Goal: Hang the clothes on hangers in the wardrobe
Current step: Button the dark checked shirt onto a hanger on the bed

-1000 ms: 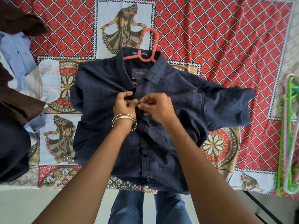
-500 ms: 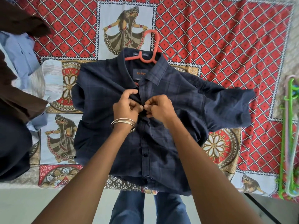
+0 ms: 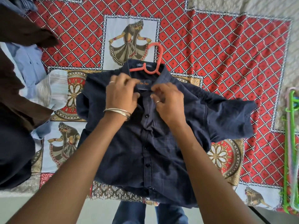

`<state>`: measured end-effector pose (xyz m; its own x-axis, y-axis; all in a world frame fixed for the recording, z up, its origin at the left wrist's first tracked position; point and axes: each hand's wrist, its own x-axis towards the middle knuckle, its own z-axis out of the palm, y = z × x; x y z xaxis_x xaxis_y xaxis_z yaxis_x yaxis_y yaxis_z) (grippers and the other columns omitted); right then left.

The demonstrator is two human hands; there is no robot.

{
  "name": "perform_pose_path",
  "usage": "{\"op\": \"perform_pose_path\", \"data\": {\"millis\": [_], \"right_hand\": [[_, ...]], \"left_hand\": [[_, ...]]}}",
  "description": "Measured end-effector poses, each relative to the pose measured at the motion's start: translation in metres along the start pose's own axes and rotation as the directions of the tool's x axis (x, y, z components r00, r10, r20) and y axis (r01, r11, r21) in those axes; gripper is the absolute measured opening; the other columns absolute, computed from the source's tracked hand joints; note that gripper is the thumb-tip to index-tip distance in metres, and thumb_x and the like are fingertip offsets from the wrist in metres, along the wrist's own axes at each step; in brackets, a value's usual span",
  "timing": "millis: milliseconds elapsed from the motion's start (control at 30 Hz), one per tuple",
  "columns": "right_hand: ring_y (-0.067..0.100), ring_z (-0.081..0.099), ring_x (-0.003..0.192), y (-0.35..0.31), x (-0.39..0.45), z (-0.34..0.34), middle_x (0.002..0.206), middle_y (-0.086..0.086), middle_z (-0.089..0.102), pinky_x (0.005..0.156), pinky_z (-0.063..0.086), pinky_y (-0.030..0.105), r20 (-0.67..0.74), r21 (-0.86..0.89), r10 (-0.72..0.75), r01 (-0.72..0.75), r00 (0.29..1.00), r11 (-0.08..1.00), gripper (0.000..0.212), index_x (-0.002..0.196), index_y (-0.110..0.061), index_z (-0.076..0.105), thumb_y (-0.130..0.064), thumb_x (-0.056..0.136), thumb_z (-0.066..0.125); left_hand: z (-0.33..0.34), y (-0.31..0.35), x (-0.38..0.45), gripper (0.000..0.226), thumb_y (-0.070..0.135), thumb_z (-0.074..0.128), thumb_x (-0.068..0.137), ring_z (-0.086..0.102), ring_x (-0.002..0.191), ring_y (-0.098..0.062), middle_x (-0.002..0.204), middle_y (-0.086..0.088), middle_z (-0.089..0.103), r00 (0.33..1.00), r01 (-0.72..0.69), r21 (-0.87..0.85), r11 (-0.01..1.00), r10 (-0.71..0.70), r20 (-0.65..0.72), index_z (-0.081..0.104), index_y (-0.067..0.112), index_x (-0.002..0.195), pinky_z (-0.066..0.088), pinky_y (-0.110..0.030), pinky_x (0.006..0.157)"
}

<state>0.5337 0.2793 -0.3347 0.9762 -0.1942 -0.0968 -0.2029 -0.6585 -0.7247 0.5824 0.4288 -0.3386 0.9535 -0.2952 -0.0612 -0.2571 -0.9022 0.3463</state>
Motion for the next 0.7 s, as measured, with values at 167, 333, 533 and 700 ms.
{"op": "perform_pose_path", "data": {"millis": [167,333,533,700], "right_hand": [[0.028,0.030,0.118,0.013,0.026,0.020,0.125,-0.001,0.059,0.082,0.020,0.040,0.226,-0.472,-0.197,0.284,0.954,0.835,0.036,0.109,-0.021,0.069,-0.009,0.075,0.067],[0.033,0.039,0.104,0.030,0.029,0.011,0.100,0.002,0.064,0.071,0.024,0.039,0.278,-0.325,-0.151,0.241,0.948,0.915,0.013,0.087,-0.014,0.074,-0.011,0.079,0.064],[0.031,0.056,0.084,0.030,0.019,-0.010,0.089,0.010,0.070,0.079,0.029,0.025,0.413,-0.011,-0.187,0.210,0.891,0.978,0.018,0.081,-0.004,0.074,0.005,0.073,0.060],[0.035,0.054,0.081,0.014,0.022,0.018,0.086,0.010,0.070,0.075,0.037,0.028,0.219,-0.035,-0.135,0.146,0.966,0.989,0.015,0.085,-0.004,0.074,0.006,0.076,0.068]], "left_hand": [[0.013,0.000,0.018,0.033,0.034,0.067,0.079,0.038,0.123,-0.029,0.123,-0.001,0.052,0.941,-0.214,0.275,0.937,0.122,0.316,0.067,0.020,0.109,0.028,-0.043,0.092],[0.009,-0.009,0.027,0.022,0.037,0.060,0.088,0.037,0.121,-0.027,0.114,0.003,0.060,0.939,-0.087,0.196,0.977,0.015,0.344,0.069,0.029,0.106,0.024,-0.041,0.094],[-0.003,-0.024,0.045,0.009,0.034,0.076,0.076,0.059,0.098,-0.024,0.090,0.001,0.069,0.886,0.296,-0.220,0.929,-0.182,0.427,0.071,0.032,0.082,0.045,-0.046,0.094],[0.001,-0.012,0.051,0.015,0.039,0.077,0.068,0.066,0.089,-0.024,0.077,0.009,0.070,0.828,0.391,-0.245,0.887,-0.223,0.515,0.065,0.040,0.059,0.047,-0.049,0.094]]}}
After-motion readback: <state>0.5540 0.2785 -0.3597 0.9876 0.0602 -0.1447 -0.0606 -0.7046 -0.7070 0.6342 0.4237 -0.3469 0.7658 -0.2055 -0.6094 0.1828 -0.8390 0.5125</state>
